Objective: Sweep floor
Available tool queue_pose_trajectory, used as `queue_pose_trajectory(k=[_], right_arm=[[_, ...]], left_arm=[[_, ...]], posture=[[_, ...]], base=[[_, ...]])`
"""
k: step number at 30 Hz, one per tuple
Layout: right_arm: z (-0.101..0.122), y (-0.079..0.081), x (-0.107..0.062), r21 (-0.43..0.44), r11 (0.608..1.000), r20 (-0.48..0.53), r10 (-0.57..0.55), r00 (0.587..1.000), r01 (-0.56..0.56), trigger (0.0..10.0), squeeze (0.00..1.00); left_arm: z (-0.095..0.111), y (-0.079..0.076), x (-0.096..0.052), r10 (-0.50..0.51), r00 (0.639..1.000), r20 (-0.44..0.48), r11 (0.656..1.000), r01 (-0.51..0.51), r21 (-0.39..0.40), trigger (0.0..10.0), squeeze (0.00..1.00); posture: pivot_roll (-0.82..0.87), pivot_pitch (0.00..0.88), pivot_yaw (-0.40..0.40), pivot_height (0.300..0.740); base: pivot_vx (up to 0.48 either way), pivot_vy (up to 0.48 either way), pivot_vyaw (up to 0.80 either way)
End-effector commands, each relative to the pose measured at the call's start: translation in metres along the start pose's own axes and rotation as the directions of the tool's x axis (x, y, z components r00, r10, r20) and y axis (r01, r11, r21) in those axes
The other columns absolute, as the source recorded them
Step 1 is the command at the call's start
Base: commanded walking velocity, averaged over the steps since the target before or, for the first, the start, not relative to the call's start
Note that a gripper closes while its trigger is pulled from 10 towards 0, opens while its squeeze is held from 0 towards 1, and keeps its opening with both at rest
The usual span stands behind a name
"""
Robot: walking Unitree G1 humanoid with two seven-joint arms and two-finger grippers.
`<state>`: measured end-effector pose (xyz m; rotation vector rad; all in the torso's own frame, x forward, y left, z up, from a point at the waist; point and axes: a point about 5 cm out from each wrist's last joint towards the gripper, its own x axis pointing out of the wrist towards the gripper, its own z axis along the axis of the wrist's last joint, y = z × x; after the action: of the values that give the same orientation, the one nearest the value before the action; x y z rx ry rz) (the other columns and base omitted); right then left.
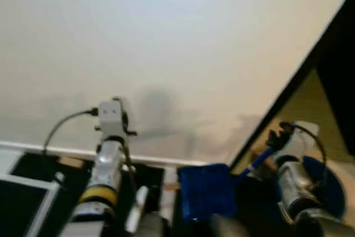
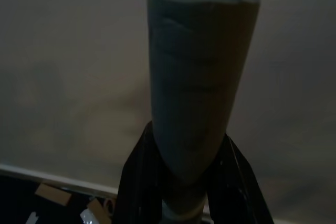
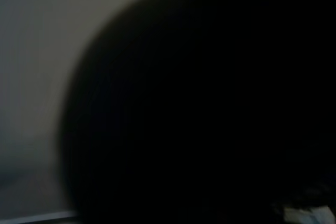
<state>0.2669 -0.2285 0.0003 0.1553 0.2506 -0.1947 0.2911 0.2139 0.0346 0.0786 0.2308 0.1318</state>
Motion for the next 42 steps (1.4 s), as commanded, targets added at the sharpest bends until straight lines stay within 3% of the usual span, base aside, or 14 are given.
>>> queue_pose_trajectory(k=[1,10,25,42], right_arm=[[0.003,-0.006,0.000,0.017,1.000,0.019,-0.024,1.000,0.023,10.0,0.00],[0.003,-0.007,-0.001,0.016,0.999,0.017,-0.028,0.999,0.028,10.0,0.00],[0.000,0.005,0.002,0.009,1.000,-0.009,0.009,1.000,-0.009,10.0,0.00],[-0.003,0.006,0.000,0.008,1.000,-0.015,0.012,1.000,-0.011,10.0,0.00]], left_arm=[[-0.002,0.006,-0.001,0.017,1.000,-0.004,1.000,-0.017,0.022,10.0,0.00],[-0.003,0.013,-0.001,0.034,0.999,-0.019,0.999,-0.034,0.024,10.0,0.00],[-0.006,0.015,-0.002,0.026,0.999,-0.036,0.999,-0.025,0.022,10.0,0.00],[-0.007,0.015,-0.003,0.013,0.999,-0.041,1.000,-0.013,0.018,10.0,0.00]], posture=[[0.08,0.000,-0.001,0.740],[0.08,0.000,0.001,0.740],[0.09,0.000,-0.007,0.740],[0.09,0.000,0.000,0.740]], base=[[0.000,0.000,0.00],[0.000,0.000,0.00],[0.000,0.000,0.00],[-0.466,0.000,0.00]])
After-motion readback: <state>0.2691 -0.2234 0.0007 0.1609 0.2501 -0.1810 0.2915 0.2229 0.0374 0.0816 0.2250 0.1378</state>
